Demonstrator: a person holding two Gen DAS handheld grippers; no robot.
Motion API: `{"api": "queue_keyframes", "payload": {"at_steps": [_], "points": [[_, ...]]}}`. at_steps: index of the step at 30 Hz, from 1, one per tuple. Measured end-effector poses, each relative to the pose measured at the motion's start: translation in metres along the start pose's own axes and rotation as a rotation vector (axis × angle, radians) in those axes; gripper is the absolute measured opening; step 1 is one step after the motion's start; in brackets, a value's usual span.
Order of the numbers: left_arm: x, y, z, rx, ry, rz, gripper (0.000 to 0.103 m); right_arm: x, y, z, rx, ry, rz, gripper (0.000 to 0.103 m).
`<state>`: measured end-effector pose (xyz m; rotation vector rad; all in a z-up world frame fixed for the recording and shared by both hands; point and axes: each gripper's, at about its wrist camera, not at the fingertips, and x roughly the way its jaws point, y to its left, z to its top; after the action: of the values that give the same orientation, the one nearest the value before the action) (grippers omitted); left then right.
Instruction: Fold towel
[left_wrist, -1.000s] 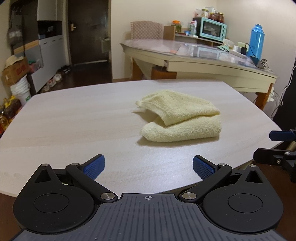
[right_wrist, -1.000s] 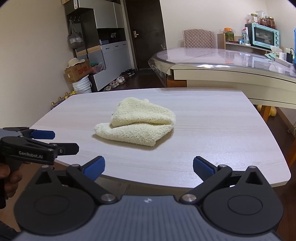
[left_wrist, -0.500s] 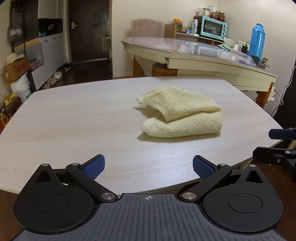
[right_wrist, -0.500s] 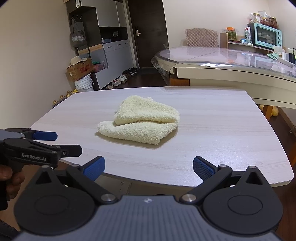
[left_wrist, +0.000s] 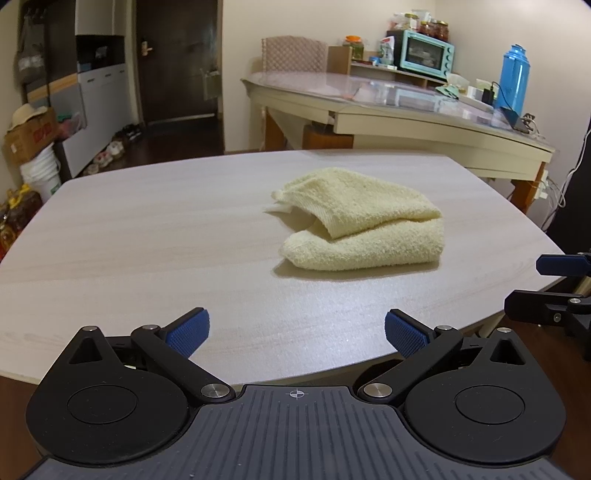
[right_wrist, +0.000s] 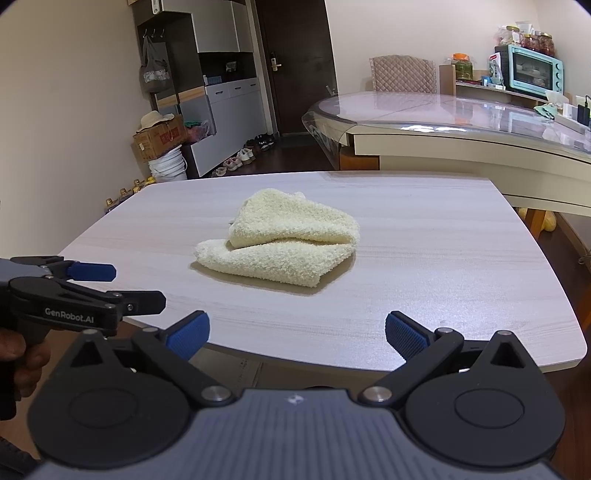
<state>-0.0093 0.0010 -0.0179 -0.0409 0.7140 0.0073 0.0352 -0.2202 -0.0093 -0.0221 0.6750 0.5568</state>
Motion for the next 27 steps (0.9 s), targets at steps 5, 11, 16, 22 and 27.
{"api": "queue_keyframes", "payload": {"at_steps": [5,11,16,22,27], "points": [[0.0001,-0.0001,-0.0006,-0.001,0.001,-0.002,0.103,0.0015,0.0002,-0.0006,0.001,0.006,-0.001,0.103],[-0.0001,-0.0006,0.0002,0.001,0.003,-0.003,0.103,0.0004,-0.0014,0.0008,0.001,0.005,-0.002,0.103],[0.0009,-0.0005,-0.0002,0.002,0.005,-0.003,0.103,0.0006,-0.0028,0.0013,0.003,0.006,-0.005,0.103],[0.0024,-0.0005,-0.0006,0.003,0.008,-0.003,0.103,0.0029,-0.0035,0.0000,0.004,0.013,-0.008,0.103],[0.0029,0.0001,-0.0002,0.010,0.003,-0.005,0.103,0.0047,-0.0044,0.0039,-0.009,0.010,-0.015,0.103]]}}
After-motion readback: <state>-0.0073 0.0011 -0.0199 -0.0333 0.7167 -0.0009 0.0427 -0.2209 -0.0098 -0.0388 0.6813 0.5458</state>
